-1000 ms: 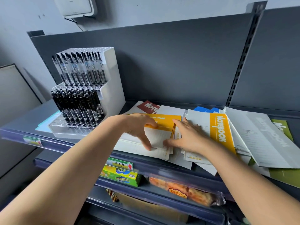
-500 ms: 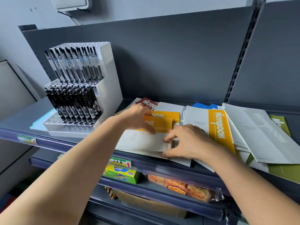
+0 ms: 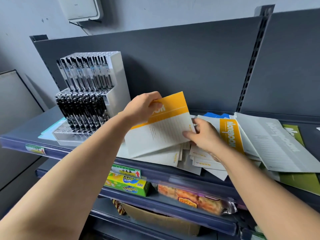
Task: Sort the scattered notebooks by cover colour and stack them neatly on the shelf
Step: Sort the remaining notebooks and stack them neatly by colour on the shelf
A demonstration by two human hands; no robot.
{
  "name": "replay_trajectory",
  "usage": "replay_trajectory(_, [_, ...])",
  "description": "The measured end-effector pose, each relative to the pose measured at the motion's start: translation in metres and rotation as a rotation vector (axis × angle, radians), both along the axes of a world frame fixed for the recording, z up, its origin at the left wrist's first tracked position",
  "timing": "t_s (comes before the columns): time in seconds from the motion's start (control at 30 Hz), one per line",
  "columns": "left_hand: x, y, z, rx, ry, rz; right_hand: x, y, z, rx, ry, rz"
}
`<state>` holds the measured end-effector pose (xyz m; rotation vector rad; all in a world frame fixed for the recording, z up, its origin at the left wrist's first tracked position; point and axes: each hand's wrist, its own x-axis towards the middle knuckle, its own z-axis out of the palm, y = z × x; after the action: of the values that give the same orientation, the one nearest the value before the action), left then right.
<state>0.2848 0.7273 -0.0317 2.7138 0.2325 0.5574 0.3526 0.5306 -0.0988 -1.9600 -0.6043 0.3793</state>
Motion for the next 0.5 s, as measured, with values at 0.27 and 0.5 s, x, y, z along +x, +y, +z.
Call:
replay_trajectory(0.27, [0.005,-0.031,-0.017,0.236,-0.047,0.338,0.002,-0.011,0.012,0.422,0.359,-0.213])
replay_trajectory(0.5, [0.022,-0.087,-0.031,-1.155,0.074,0.281,-0.007,-0.043,0.018,0.587,0.538,-0.123])
